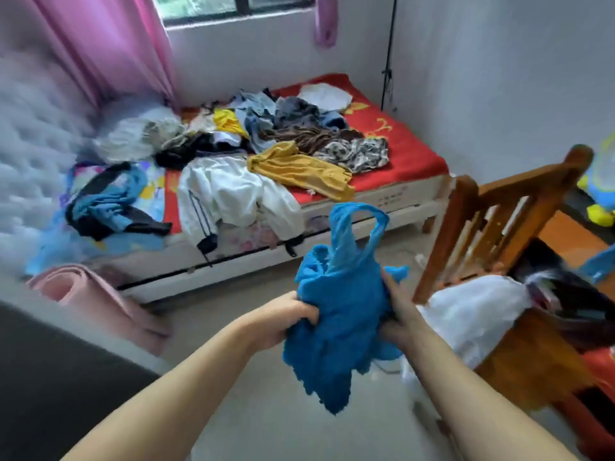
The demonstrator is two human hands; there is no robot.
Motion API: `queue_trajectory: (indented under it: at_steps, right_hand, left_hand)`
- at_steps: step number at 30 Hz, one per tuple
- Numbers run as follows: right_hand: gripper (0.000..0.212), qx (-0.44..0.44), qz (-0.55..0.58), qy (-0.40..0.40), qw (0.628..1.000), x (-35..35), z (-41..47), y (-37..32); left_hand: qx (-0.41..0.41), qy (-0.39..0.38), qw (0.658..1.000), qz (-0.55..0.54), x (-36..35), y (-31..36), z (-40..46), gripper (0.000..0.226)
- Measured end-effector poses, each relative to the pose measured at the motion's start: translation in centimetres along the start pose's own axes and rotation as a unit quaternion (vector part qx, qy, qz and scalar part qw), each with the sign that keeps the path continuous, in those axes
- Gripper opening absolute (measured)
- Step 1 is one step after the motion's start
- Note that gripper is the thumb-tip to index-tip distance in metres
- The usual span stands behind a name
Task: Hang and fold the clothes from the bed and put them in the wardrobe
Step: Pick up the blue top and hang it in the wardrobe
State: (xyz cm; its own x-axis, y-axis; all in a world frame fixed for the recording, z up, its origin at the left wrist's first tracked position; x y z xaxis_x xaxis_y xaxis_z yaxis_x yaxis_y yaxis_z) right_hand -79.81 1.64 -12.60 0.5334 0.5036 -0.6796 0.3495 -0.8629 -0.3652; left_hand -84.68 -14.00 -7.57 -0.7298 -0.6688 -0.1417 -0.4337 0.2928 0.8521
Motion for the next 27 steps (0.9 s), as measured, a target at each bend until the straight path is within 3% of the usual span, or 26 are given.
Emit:
queue_trajectory:
  at_steps: [3,9,11,14,17,20,23,25,27]
  right_hand:
    - [0.019,0.011,-0.098,-0.025,0.995,-8.1,2.2,5.2]
    - [0.025,0.079,-0.154,-0.147,0.974,-19.7,3.2,12.6]
    - [0.030,0.074,-0.177,-0.173,0.966,-22.6,3.3,15.1]
    - [0.043,0.059,-0.213,-0.199,0.955,-26.3,3.2,18.9]
    - [0.040,0.027,-0.252,-0.240,0.937,-29.6,3.1,21.9]
    - [0.025,-0.004,-0.306,-0.249,0.919,-32.3,4.1,23.7]
    - [0.024,-0.021,-0.371,-0.259,0.891,-35.1,5.6,25.3]
    - [0.024,-0.044,-0.413,-0.289,0.863,-37.1,6.1,27.0]
    - [0.028,-0.076,-0.453,-0.330,0.825,-38.8,6.5,28.9]
  left_hand:
    - [-0.020,0.110,0.992,0.058,8.0,-1.5,-5.7,0.050]
    - [-0.103,0.356,0.928,0.030,19.6,-1.0,-15.6,0.026]
    - [-0.101,0.370,0.923,0.024,20.6,-1.3,-17.8,0.034]
    - [-0.063,0.352,0.930,-0.087,20.8,-3.1,-20.6,0.044]
    - [-0.067,0.382,0.915,-0.113,22.3,-4.0,-24.0,0.046]
    - [-0.110,0.496,0.861,-0.031,25.7,-3.4,-28.8,0.047]
    - [-0.158,0.579,0.799,0.045,29.1,-2.0,-33.1,0.026]
    - [-0.176,0.557,0.808,0.078,30.6,-0.5,-34.5,0.031]
    - [-0.191,0.494,0.847,0.041,31.5,0.5,-34.9,0.029]
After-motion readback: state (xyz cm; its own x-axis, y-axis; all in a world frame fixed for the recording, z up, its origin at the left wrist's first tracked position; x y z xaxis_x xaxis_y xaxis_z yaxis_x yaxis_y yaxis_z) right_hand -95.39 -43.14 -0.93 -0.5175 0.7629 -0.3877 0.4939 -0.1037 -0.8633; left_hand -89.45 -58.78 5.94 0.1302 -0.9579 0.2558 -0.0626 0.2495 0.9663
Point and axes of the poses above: each hand's wrist, its own z-axis towards the middle knuckle, its own x-axis out of the back of the hand, y = z × x, the point moved 6 cm from there along z, towards the middle knuckle, and after that the axes turned 5 degrees about -x, right-handed, at the moved point
